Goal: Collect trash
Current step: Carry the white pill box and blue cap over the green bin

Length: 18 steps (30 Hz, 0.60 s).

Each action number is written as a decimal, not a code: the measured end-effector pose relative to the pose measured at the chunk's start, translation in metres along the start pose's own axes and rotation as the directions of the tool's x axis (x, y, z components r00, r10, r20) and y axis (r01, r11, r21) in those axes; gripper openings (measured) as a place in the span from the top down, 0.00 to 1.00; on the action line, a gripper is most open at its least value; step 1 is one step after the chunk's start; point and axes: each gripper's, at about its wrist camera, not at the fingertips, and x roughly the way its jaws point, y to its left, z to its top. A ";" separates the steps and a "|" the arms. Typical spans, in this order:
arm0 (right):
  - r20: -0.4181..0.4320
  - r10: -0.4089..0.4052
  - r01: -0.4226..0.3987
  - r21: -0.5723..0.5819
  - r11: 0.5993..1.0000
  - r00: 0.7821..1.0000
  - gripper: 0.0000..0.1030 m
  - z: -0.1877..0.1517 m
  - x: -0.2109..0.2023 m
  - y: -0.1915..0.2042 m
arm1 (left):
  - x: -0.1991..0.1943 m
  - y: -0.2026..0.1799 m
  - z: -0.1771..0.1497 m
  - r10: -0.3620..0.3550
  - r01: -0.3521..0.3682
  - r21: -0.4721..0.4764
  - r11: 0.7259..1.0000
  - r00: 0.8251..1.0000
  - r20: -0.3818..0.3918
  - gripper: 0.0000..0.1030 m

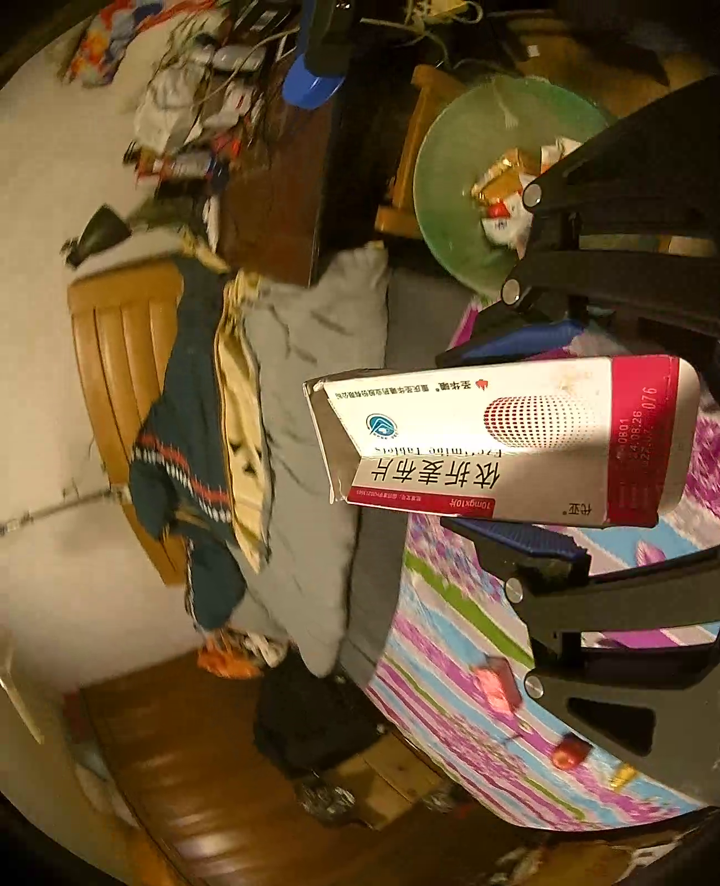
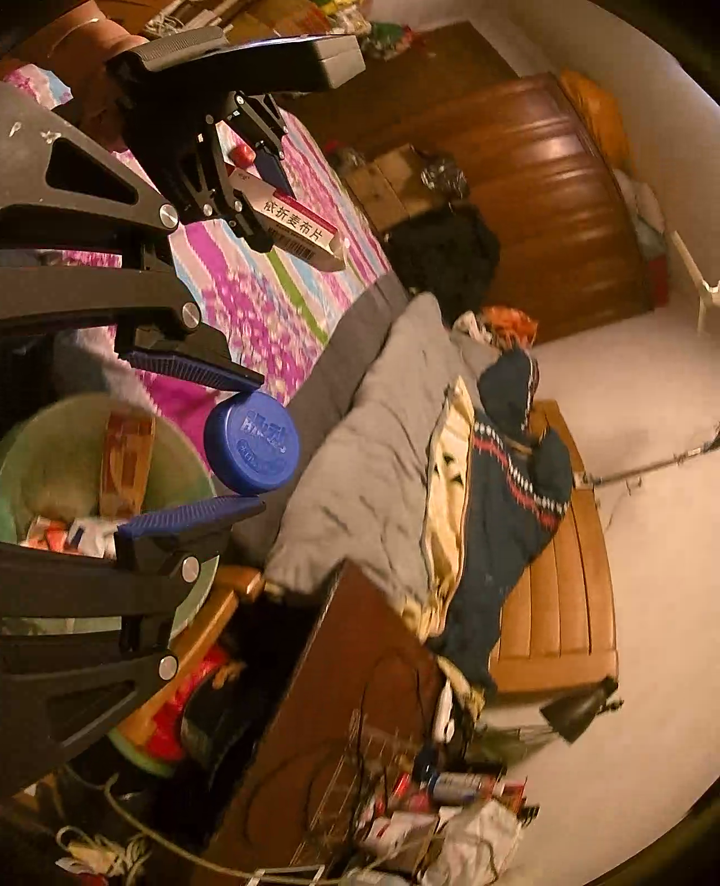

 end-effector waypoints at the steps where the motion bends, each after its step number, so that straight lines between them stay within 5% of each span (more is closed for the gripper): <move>1: -0.004 -0.011 0.011 0.003 1.000 1.000 0.61 -0.001 0.001 -0.005 | 0.003 -0.007 0.003 -0.010 0.010 0.014 1.000 1.000 0.001 0.53; 8: -0.051 -0.081 0.082 0.022 0.996 0.995 0.61 -0.007 0.008 -0.037 | 0.024 -0.052 0.012 -0.108 0.111 0.114 0.987 0.994 -0.032 0.53; 18: -0.147 -0.113 0.119 0.032 0.992 0.983 0.61 -0.032 0.025 -0.053 | 0.046 -0.085 -0.014 -0.315 0.338 0.205 0.919 0.939 -0.136 0.53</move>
